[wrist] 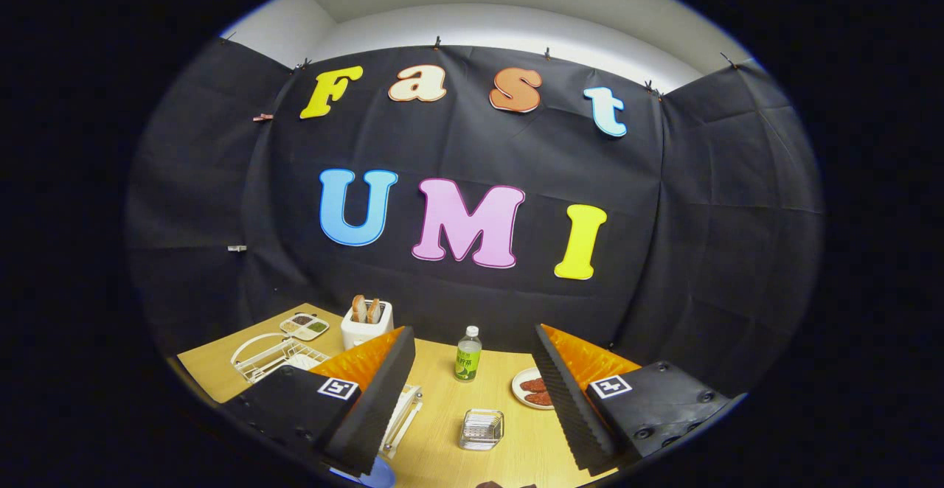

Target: Take the plate from the dish rack, then take the spoon from the basket and place it into the plate.

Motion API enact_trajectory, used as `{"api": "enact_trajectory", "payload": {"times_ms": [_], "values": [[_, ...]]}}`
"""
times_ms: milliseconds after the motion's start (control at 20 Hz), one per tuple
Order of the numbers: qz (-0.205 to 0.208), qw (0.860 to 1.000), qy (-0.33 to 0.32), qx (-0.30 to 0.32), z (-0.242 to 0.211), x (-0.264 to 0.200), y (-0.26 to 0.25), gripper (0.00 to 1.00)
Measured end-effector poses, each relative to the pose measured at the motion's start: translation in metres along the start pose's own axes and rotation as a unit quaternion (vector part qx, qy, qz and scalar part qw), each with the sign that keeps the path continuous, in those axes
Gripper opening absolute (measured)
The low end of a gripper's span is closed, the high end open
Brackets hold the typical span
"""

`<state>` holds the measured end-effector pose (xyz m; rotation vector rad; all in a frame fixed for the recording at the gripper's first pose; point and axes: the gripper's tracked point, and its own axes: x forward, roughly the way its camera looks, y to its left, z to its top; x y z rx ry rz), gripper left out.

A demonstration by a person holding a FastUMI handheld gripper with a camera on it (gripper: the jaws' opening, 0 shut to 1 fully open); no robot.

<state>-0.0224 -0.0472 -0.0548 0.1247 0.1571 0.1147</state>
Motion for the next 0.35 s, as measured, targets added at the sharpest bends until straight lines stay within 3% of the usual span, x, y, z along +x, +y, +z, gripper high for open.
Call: {"api": "enact_trajectory", "payload": {"times_ms": [350], "values": [[0.002,1.0,0.003,0.006,0.0003,0.0015,-0.0083,0.98]]}}
